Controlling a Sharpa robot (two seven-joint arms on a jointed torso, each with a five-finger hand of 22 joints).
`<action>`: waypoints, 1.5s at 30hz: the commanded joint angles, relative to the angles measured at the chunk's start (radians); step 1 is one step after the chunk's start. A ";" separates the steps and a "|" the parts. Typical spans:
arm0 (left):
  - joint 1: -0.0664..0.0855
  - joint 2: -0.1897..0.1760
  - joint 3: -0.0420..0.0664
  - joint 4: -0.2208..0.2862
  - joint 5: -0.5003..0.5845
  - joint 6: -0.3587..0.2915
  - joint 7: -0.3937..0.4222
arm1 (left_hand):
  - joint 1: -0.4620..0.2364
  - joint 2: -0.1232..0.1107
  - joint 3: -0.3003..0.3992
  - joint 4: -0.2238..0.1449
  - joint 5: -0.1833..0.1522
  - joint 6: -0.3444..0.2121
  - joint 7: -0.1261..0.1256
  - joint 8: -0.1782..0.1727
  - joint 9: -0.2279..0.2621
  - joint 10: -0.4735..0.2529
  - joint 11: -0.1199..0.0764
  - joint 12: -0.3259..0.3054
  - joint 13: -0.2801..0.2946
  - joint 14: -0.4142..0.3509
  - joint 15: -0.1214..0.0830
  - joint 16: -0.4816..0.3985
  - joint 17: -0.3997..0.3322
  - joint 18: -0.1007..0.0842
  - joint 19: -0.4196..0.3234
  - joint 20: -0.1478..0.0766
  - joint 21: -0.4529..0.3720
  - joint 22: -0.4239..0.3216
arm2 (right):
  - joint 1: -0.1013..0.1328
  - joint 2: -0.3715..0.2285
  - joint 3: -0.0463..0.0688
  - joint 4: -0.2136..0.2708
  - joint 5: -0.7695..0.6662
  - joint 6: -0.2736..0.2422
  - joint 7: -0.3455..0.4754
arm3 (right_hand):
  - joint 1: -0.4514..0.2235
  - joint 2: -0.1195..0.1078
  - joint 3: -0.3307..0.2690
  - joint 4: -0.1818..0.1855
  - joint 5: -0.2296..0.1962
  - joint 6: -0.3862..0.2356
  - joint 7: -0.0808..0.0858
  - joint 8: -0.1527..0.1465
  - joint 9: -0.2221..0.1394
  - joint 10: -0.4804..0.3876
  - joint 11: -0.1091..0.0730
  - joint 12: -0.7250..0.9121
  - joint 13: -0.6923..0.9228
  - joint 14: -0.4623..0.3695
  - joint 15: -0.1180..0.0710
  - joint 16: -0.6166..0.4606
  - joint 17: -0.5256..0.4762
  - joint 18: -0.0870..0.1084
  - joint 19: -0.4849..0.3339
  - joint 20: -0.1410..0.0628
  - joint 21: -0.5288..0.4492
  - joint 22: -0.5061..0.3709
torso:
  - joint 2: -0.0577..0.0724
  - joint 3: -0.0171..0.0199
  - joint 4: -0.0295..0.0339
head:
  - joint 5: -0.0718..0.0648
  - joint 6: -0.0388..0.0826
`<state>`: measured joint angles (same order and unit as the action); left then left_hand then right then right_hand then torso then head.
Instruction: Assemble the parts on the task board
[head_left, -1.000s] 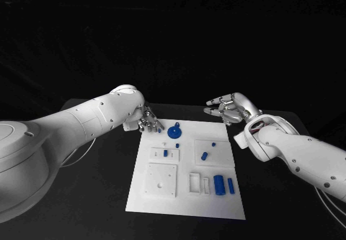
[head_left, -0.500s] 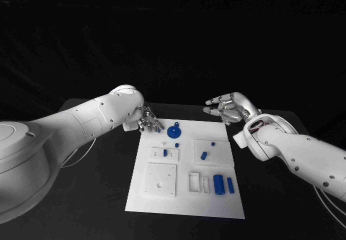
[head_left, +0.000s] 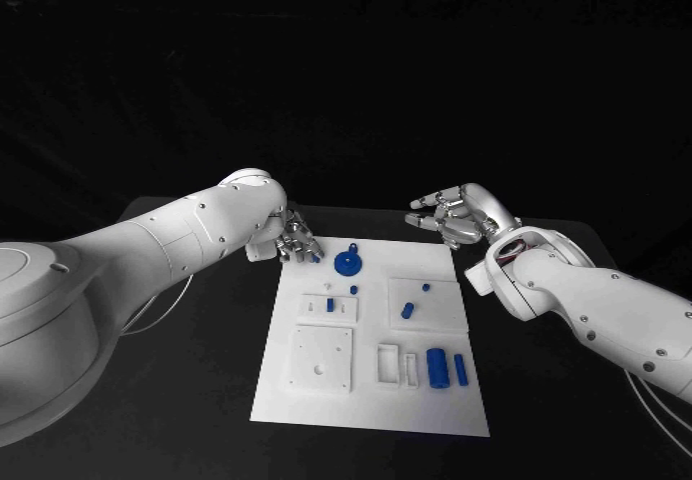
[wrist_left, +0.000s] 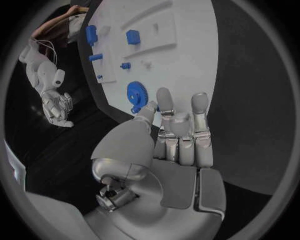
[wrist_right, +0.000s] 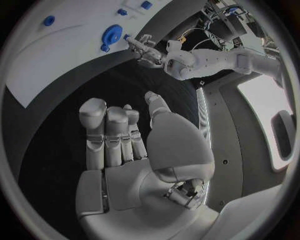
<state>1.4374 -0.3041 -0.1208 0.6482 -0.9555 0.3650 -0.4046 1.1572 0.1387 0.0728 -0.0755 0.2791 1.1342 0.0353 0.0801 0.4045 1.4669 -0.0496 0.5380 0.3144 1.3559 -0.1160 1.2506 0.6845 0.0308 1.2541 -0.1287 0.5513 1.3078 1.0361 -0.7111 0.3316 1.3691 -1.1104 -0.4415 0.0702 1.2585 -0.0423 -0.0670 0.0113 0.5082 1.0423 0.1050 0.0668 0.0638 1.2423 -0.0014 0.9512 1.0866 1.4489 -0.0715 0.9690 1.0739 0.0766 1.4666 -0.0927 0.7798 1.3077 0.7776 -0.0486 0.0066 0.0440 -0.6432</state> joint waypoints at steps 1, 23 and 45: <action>-0.002 0.001 -0.001 0.000 0.012 -0.009 0.015 | 0.014 0.003 0.005 -0.015 0.033 0.002 -0.006 0.004 0.008 0.045 0.001 0.004 -0.001 -0.004 0.004 0.008 0.002 0.003 -0.007 -0.001 0.004 0.018 | 0.000 0.001 0.001 0.000 -0.004 0.005 0.002 | -0.002 -0.005 0.001 0.004 0.007 0.002 -0.001 -0.005 -0.001 -0.003 -0.001 -0.002 0.000 -0.004 0.000 -0.002 0.000 0.008 0.028 0.004 -0.003 0.099 | 0.000 -0.0005 -0.0001 | 0.000 0.000; 0.000 -0.067 -0.002 0.109 0.119 -0.169 0.032 | -0.046 -0.039 0.119 -0.113 0.242 0.116 -0.056 0.100 0.197 0.049 -0.037 0.097 -0.079 0.061 -0.008 0.059 0.160 0.005 0.014 -0.008 0.037 0.018 | 0.000 -0.014 0.001 0.003 -0.004 0.009 -0.001 | -0.002 -0.005 0.001 0.004 0.007 0.002 -0.001 -0.005 -0.001 -0.003 -0.001 -0.002 0.000 -0.004 0.000 -0.002 0.000 0.008 0.028 0.004 -0.003 0.099 | -0.008 -0.0007 0.0108 | -0.001 -0.006; 0.012 -0.315 -0.027 0.556 0.113 -0.392 -0.029 | -0.064 -0.064 0.148 -0.112 0.296 0.163 -0.068 0.082 0.307 0.049 -0.038 0.121 -0.075 0.078 -0.008 0.058 0.200 0.008 0.017 -0.006 0.050 0.018 | -0.007 -0.018 0.000 -0.018 0.008 0.017 -0.002 | -0.003 -0.005 0.002 0.004 0.008 0.002 -0.001 -0.005 -0.001 -0.003 -0.002 -0.002 0.000 -0.005 0.000 -0.003 -0.001 0.008 0.028 0.004 -0.003 0.099 | -0.043 -0.0043 0.0407 | -0.011 -0.034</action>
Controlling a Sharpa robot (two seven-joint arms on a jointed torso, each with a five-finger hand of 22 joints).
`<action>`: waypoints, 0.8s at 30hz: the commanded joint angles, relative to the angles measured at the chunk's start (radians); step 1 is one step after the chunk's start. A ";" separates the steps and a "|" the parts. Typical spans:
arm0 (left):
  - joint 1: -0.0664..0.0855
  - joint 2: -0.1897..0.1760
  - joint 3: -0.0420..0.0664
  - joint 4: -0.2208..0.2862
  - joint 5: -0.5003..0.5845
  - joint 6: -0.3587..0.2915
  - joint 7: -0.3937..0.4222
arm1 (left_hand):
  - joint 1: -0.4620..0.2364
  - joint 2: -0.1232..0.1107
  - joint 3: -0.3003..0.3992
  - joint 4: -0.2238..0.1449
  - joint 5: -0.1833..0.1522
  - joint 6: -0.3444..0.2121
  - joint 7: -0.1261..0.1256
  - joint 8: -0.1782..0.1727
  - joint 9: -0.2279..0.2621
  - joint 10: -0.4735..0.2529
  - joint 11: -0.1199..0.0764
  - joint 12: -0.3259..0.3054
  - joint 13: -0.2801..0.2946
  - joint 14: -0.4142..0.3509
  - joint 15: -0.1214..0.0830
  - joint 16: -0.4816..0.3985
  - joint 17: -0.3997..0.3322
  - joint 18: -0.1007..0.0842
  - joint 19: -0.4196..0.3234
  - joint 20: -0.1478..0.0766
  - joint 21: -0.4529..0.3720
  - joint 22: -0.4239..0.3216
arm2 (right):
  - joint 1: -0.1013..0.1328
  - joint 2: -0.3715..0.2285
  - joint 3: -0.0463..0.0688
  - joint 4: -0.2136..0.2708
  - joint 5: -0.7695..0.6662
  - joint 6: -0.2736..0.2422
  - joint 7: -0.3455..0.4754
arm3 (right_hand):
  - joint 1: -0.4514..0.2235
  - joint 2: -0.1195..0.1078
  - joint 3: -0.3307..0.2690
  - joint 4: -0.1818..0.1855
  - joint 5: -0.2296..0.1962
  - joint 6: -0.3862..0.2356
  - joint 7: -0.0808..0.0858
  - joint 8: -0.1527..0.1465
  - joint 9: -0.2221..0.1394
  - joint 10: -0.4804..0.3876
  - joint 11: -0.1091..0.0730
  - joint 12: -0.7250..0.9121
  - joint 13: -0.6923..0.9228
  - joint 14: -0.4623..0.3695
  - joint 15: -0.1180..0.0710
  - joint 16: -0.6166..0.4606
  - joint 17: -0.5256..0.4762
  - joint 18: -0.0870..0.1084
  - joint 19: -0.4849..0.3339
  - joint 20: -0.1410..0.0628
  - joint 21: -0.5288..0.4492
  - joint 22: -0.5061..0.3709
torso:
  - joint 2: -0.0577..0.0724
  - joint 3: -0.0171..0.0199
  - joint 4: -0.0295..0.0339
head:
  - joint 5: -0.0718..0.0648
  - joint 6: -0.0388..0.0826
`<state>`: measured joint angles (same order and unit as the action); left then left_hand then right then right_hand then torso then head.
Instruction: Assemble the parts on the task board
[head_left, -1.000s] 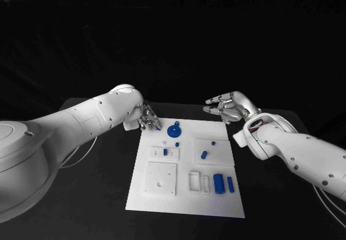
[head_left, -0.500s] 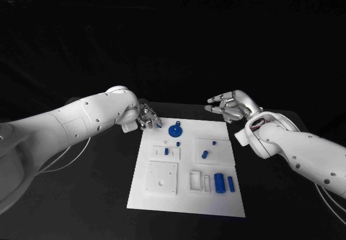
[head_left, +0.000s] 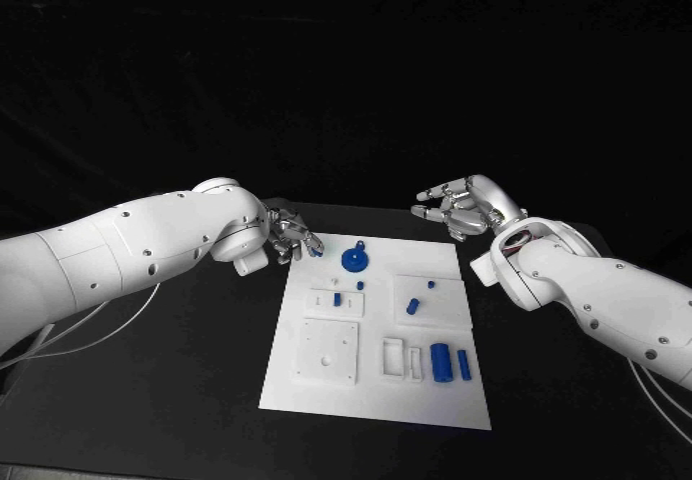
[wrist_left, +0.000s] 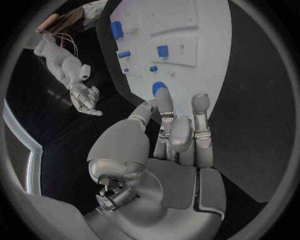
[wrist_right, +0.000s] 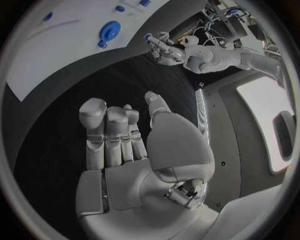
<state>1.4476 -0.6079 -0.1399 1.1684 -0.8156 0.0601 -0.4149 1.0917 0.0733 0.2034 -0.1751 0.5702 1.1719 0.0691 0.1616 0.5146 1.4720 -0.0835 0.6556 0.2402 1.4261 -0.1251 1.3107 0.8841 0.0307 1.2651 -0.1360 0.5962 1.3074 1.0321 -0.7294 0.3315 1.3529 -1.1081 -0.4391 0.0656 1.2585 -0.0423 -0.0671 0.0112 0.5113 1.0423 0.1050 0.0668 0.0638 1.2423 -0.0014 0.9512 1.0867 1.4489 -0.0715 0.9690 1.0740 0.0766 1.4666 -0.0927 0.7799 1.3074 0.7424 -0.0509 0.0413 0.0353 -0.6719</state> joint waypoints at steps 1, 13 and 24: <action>0.002 -0.017 -0.013 0.048 -0.032 -0.095 -0.021 | 0.002 0.001 0.017 -0.012 0.004 0.126 -0.102 0.001 0.197 0.044 -0.004 0.003 -0.001 0.008 0.001 -0.002 0.001 0.008 0.006 0.001 0.005 0.018 | -0.003 0.001 0.000 -0.002 0.006 0.015 0.003 | -0.003 -0.005 0.002 0.005 0.005 0.002 -0.001 -0.005 -0.001 -0.003 -0.002 -0.002 0.000 -0.005 0.000 -0.003 -0.001 0.008 0.028 0.004 -0.003 0.099 | -0.008 -0.0024 0.0073 | -0.003 -0.006; -0.003 -0.063 -0.083 0.161 -0.081 -0.176 -0.046 | -0.004 0.002 0.022 -0.014 0.015 0.134 -0.104 -0.002 0.208 0.044 -0.005 0.014 0.000 0.013 0.001 0.003 0.011 0.011 0.009 0.003 0.012 0.019 | -0.012 0.001 0.000 -0.008 0.008 0.018 0.004 | -0.003 -0.005 0.002 0.005 0.005 0.002 -0.001 -0.005 -0.001 -0.003 -0.002 -0.002 0.000 -0.005 0.000 -0.003 -0.001 0.008 0.028 0.004 -0.003 0.099 | -0.013 -0.0041 0.0129 | -0.004 -0.015; -0.042 -0.055 -0.101 0.180 -0.106 -0.193 -0.052 | -0.007 0.002 0.024 -0.016 0.016 0.134 -0.104 -0.003 0.212 0.044 -0.005 0.016 0.000 0.013 0.001 0.002 0.011 0.013 0.008 0.004 0.014 0.018 | -0.014 0.002 0.000 -0.009 0.008 0.018 0.005 | -0.003 -0.004 0.002 0.003 0.006 0.002 -0.001 -0.005 -0.001 -0.003 -0.002 -0.002 0.000 -0.005 0.000 -0.003 -0.001 0.008 0.027 0.004 -0.003 0.099 | -0.010 -0.0030 0.0091 | -0.002 -0.021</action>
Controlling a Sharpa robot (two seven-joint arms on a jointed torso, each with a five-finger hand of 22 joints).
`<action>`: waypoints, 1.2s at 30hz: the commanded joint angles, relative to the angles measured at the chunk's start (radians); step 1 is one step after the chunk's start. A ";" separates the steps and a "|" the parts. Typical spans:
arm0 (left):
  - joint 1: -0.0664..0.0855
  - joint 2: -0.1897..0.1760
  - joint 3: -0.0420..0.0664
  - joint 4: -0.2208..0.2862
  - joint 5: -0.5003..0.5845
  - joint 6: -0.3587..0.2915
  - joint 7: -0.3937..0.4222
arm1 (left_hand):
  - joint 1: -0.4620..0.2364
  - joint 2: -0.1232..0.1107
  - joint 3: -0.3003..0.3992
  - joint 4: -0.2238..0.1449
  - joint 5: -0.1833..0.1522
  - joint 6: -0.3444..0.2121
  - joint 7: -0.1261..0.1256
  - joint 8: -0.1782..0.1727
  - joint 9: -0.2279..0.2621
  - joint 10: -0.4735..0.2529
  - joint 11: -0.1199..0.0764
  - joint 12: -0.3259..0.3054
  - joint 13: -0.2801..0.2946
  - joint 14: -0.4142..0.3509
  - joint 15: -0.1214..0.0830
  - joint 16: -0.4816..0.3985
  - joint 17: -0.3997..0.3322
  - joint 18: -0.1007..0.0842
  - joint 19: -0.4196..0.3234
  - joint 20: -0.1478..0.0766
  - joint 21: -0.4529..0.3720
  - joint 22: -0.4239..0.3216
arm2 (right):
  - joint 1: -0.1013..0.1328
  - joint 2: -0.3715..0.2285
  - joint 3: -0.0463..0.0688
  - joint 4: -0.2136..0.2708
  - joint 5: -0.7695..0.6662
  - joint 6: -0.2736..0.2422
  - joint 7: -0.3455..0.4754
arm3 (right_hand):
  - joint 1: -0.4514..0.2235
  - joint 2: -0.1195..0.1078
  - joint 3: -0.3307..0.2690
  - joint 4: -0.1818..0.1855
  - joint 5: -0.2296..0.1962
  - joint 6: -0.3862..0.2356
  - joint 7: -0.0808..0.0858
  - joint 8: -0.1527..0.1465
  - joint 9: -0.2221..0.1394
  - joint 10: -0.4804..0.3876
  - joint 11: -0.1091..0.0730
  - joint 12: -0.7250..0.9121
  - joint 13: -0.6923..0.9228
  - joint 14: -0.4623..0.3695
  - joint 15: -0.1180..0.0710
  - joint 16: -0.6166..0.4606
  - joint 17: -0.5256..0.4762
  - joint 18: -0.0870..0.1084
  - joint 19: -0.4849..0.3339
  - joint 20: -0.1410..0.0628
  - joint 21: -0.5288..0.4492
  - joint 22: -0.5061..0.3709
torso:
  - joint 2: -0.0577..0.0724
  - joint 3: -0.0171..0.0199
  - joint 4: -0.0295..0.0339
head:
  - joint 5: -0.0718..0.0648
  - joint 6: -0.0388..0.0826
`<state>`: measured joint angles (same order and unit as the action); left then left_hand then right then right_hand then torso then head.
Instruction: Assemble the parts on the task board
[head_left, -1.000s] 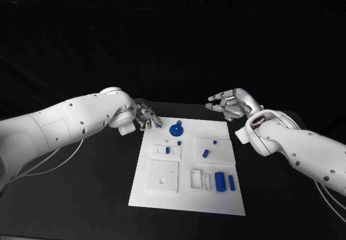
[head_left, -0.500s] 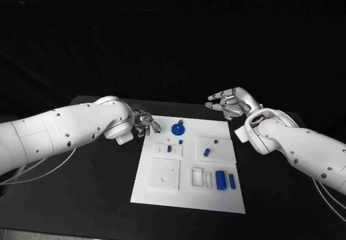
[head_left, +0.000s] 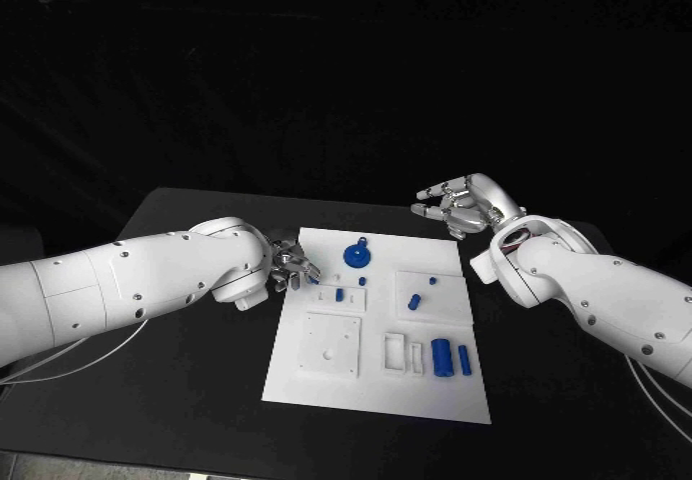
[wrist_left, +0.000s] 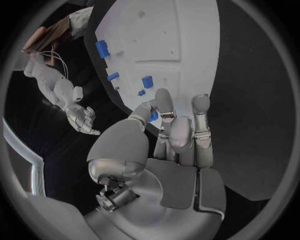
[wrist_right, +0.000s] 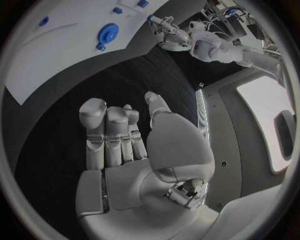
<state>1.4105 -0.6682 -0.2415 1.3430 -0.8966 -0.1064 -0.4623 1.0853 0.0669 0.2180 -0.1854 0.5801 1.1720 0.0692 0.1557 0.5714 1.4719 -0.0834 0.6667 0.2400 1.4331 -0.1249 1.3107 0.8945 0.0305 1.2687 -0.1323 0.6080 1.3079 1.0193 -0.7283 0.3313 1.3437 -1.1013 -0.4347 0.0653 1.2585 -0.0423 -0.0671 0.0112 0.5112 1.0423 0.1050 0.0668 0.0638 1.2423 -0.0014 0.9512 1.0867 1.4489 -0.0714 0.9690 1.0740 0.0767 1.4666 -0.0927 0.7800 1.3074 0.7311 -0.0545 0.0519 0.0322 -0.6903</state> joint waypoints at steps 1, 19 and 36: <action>-0.007 0.007 0.000 0.006 -0.026 -0.024 -0.006 | -0.001 0.009 0.010 -0.005 0.006 0.134 -0.104 0.003 0.156 0.044 -0.005 0.005 0.000 0.006 0.000 0.002 0.000 0.013 0.005 0.000 0.002 0.018 | -0.001 0.001 0.000 0.000 0.001 0.014 0.005 | -0.003 -0.004 0.002 0.003 0.006 0.002 -0.001 -0.005 -0.001 -0.003 -0.001 -0.002 0.000 -0.005 0.000 -0.003 -0.001 0.007 0.027 0.004 -0.003 0.099 | 0.002 0.0006 -0.0018 | 0.001 -0.002; -0.027 0.021 -0.001 0.008 -0.039 0.027 -0.023 | -0.005 0.012 0.011 -0.006 0.005 0.134 -0.105 0.003 0.165 0.044 -0.005 0.007 -0.001 0.006 0.001 0.003 0.002 0.014 0.003 0.000 0.004 0.017 | -0.002 0.001 0.000 0.000 0.001 0.015 0.005 | -0.003 -0.004 0.002 0.003 0.006 0.002 -0.001 -0.005 -0.001 -0.003 -0.001 -0.002 0.000 -0.005 0.000 -0.003 -0.001 0.007 0.027 0.004 -0.003 0.099 | 0.001 0.0016 -0.0001 | -0.005 -0.010; -0.031 0.023 -0.001 0.004 -0.053 0.045 -0.029 | -0.007 0.014 0.012 -0.008 0.006 0.133 -0.105 0.003 0.171 0.044 -0.005 0.008 -0.001 0.005 0.001 0.003 0.002 0.014 0.002 0.001 0.005 0.017 | -0.002 0.000 0.000 0.000 0.001 0.015 0.005 | -0.003 -0.004 0.002 0.003 0.006 0.002 -0.001 -0.005 -0.001 -0.003 -0.001 -0.002 0.000 -0.005 0.000 -0.003 -0.001 0.007 0.027 0.004 -0.003 0.099 | 0.002 0.0010 0.0003 | -0.006 -0.011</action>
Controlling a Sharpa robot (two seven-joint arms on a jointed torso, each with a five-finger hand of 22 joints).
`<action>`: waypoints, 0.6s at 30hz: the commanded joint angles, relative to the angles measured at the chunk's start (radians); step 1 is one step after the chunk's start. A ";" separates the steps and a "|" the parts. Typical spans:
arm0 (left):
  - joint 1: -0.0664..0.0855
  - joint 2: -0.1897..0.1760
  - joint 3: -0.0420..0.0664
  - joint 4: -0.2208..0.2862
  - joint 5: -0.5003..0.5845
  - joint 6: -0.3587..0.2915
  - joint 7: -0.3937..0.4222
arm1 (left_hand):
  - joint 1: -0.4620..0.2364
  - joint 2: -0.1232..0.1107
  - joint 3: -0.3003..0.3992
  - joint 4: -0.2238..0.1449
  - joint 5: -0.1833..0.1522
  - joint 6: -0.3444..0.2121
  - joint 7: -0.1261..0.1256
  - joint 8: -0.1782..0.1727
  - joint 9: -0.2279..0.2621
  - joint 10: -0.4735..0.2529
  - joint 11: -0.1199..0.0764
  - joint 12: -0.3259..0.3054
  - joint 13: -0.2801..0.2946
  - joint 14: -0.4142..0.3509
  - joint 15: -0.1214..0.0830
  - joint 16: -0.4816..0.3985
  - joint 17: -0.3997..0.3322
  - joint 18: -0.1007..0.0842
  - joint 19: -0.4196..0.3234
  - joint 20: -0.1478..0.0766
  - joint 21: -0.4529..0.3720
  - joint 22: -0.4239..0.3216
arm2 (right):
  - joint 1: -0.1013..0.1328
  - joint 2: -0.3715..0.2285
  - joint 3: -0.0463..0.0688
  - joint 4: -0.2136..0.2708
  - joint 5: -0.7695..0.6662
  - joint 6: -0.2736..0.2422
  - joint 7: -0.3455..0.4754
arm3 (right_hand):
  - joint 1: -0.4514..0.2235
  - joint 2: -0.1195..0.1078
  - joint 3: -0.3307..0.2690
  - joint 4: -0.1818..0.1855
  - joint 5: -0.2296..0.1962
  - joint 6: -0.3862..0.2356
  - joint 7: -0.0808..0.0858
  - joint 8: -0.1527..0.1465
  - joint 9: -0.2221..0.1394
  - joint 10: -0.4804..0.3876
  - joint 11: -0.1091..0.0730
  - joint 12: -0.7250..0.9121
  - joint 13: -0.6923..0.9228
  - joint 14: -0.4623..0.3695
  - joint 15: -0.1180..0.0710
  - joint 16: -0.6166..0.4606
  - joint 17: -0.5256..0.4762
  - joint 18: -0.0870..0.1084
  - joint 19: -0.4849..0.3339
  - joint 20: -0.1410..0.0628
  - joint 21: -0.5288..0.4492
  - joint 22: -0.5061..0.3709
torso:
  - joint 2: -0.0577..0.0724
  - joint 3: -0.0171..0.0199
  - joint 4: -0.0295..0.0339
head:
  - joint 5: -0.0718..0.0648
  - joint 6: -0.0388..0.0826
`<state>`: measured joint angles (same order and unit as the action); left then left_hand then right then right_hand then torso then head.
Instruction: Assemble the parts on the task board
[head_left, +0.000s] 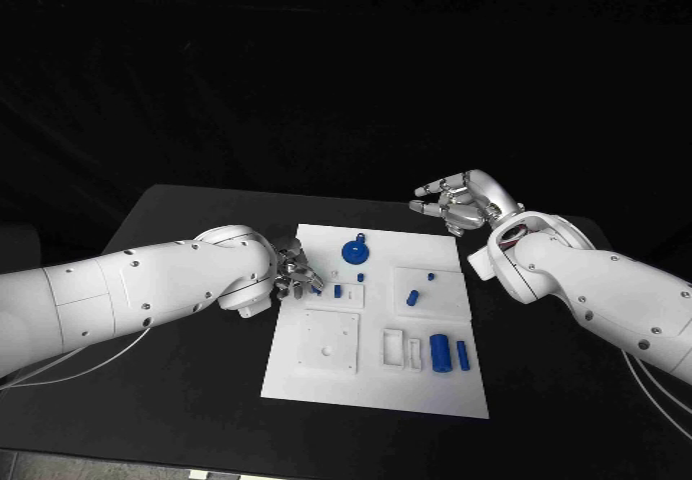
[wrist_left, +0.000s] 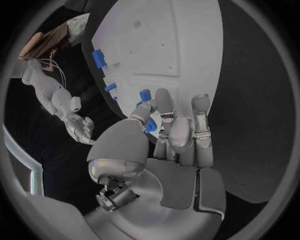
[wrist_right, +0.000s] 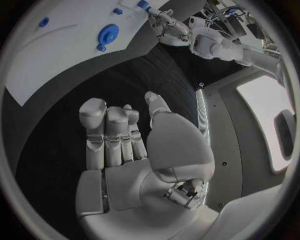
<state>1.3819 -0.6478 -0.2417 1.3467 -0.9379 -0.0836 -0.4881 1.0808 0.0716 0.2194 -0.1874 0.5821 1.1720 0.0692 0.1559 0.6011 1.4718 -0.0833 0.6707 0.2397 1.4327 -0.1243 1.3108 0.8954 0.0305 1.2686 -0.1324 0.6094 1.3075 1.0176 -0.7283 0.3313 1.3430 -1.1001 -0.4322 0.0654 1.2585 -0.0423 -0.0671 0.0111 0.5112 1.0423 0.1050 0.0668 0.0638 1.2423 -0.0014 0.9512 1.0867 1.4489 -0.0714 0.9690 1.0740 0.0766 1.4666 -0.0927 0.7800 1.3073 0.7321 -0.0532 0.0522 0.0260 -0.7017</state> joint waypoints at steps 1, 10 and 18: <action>-0.003 0.003 0.000 0.000 -0.013 0.024 -0.004 | -0.002 0.009 0.011 -0.006 0.004 0.133 -0.105 0.003 0.142 0.044 -0.005 0.004 -0.001 0.006 0.000 0.003 0.001 0.014 0.003 0.001 0.004 0.018 | -0.001 0.000 0.000 0.001 0.000 0.013 0.005 | -0.003 -0.004 0.002 0.003 0.006 0.002 -0.001 -0.005 -0.001 -0.003 -0.002 -0.002 0.000 -0.005 0.000 -0.003 -0.001 0.008 0.027 0.004 -0.003 0.099 | 0.001 -0.0003 -0.0002 | 0.000 0.000; -0.005 0.004 0.000 0.001 -0.016 0.042 -0.007 | -0.002 0.009 0.011 -0.006 0.004 0.133 -0.105 0.003 0.142 0.044 -0.005 0.004 -0.001 0.006 0.000 0.003 0.001 0.014 0.003 0.001 0.004 0.018 | -0.001 0.000 0.000 0.001 0.000 0.013 0.006 | -0.003 -0.004 0.002 0.003 0.006 0.002 -0.001 -0.005 -0.001 -0.003 -0.002 -0.002 0.000 -0.005 0.000 -0.003 -0.001 0.008 0.027 0.004 -0.003 0.099 | 0.001 -0.0001 -0.0005 | 0.000 -0.002; -0.006 0.005 0.000 0.001 -0.016 0.048 -0.009 | -0.002 0.012 0.011 -0.007 -0.004 0.130 -0.104 0.000 0.145 0.044 -0.005 0.003 -0.002 0.005 0.001 0.001 -0.002 0.014 0.001 0.001 0.004 0.017 | -0.001 0.000 0.000 0.001 0.000 0.013 0.006 | -0.003 -0.004 0.002 0.003 0.006 0.002 -0.001 -0.005 -0.001 -0.003 -0.002 -0.002 0.000 -0.005 0.000 -0.003 -0.001 0.008 0.027 0.004 -0.003 0.099 | 0.001 0.0000 -0.0011 | -0.001 -0.002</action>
<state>1.3801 -0.6452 -0.2398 1.3467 -0.9491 -0.0632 -0.4886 1.0783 0.0690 0.2192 -0.1884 0.5814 1.1723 0.0695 0.1545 0.6952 1.4762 -0.0787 0.6707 0.2388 1.4342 -0.1226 1.3108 0.8940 0.0305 1.2686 -0.1324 0.6094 1.3073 1.0171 -0.7283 0.3313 1.3428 -1.0999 -0.4313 0.0654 1.2585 -0.0423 -0.0671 0.0111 0.5112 1.0423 0.1050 0.0668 0.0638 1.2423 -0.0014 0.9512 1.0867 1.4489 -0.0715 0.9690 1.0740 0.0767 1.4666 -0.0927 0.7800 1.3080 0.7330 -0.0533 0.0513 0.0251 -0.7035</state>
